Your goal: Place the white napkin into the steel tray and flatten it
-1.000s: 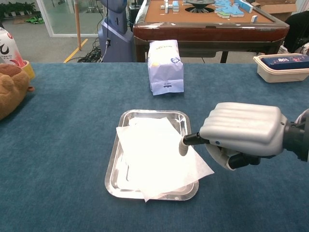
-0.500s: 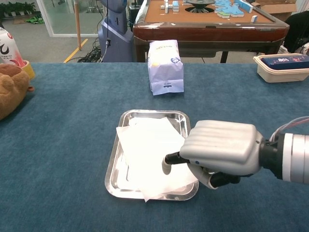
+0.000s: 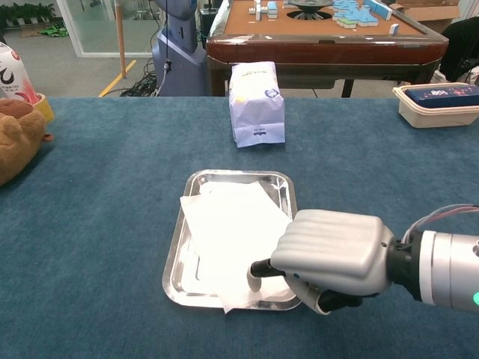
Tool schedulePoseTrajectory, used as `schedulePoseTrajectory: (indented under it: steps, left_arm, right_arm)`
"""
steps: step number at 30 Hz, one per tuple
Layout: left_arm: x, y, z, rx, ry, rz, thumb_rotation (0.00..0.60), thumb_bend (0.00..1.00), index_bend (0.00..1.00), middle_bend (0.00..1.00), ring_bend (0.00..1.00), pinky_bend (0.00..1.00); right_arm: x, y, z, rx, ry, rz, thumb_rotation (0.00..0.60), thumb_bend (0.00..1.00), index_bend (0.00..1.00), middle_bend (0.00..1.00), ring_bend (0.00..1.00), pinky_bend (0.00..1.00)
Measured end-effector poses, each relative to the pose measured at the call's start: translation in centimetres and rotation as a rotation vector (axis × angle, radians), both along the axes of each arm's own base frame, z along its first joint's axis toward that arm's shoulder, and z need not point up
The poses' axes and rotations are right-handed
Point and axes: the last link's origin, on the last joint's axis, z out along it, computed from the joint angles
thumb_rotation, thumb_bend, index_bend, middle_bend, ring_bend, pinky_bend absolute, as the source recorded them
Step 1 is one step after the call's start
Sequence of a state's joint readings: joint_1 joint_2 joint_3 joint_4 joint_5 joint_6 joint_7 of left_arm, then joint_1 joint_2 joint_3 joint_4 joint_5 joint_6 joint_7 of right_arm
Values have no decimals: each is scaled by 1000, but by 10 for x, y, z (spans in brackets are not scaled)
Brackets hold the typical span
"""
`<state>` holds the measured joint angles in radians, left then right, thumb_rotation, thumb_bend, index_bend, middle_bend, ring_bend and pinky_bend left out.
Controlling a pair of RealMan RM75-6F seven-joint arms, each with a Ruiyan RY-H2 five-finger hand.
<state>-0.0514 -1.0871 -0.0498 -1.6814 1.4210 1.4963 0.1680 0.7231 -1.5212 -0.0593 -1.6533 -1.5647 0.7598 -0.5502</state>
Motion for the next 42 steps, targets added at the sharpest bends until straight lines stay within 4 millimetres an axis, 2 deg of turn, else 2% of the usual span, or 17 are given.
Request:
schedulePoseTrajectory:
  steps: [13, 42]
  left_arm:
    - [0, 0, 0, -4, 0, 0, 600, 4, 147, 138, 115, 344]
    - [1, -1, 0, -5, 0, 3, 600, 5, 147, 138, 115, 344]
  right_arm:
    - [2, 5, -12, -46, -24, -31, 600, 1000, 289, 1000, 1000, 1000]
    - [21, 12, -32, -99, -79, -138, 600, 1000, 288, 1000, 1000, 1000]
